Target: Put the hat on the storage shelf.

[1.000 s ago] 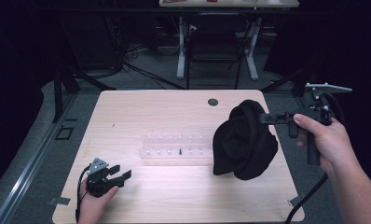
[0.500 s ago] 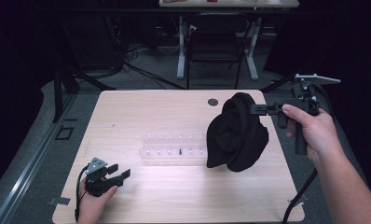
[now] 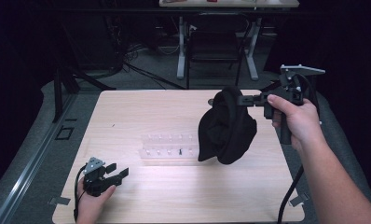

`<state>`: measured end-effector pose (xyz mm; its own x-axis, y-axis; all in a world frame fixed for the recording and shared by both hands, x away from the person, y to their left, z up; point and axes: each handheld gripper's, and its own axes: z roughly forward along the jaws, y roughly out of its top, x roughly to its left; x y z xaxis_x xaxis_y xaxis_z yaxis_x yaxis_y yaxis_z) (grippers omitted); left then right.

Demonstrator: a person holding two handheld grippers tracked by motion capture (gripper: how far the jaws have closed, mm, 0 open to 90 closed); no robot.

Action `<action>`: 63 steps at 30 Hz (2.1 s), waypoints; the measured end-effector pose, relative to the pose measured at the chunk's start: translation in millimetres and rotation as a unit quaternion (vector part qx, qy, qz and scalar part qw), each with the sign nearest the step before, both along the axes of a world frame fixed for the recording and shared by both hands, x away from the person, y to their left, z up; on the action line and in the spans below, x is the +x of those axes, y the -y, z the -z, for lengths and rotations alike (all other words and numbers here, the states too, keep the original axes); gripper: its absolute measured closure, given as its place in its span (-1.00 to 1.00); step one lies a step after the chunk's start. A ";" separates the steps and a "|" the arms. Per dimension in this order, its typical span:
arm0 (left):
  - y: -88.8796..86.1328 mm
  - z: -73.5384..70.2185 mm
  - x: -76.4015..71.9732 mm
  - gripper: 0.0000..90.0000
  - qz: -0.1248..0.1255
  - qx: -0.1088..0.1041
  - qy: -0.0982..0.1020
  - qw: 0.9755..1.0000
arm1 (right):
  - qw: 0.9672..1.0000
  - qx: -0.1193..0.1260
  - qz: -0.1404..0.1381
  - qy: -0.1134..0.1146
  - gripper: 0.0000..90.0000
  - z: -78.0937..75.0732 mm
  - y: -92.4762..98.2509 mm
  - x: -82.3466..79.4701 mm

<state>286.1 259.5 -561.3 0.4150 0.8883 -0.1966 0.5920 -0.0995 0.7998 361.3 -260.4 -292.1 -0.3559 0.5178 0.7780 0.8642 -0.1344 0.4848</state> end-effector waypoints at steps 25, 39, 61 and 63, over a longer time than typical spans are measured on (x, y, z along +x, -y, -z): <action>1.6 -0.1 0.2 -0.13 0.006 0.011 0.003 1.000 | 1.000 0.016 -0.012 -0.002 0.95 5.4 -38.0 23.5; 3.2 0.1 1.5 -0.12 0.010 0.011 0.004 1.000 | 1.000 0.015 -0.011 -0.007 0.95 10.5 -58.1 35.5; 8.0 -2.0 0.3 -0.05 0.022 0.014 0.013 1.000 | 1.000 -0.003 -0.005 -0.009 0.95 22.2 -73.3 49.4; 8.5 -2.2 0.3 -0.05 0.023 0.015 0.013 1.000 | 1.000 -0.003 -0.005 -0.009 0.95 23.2 -74.3 50.8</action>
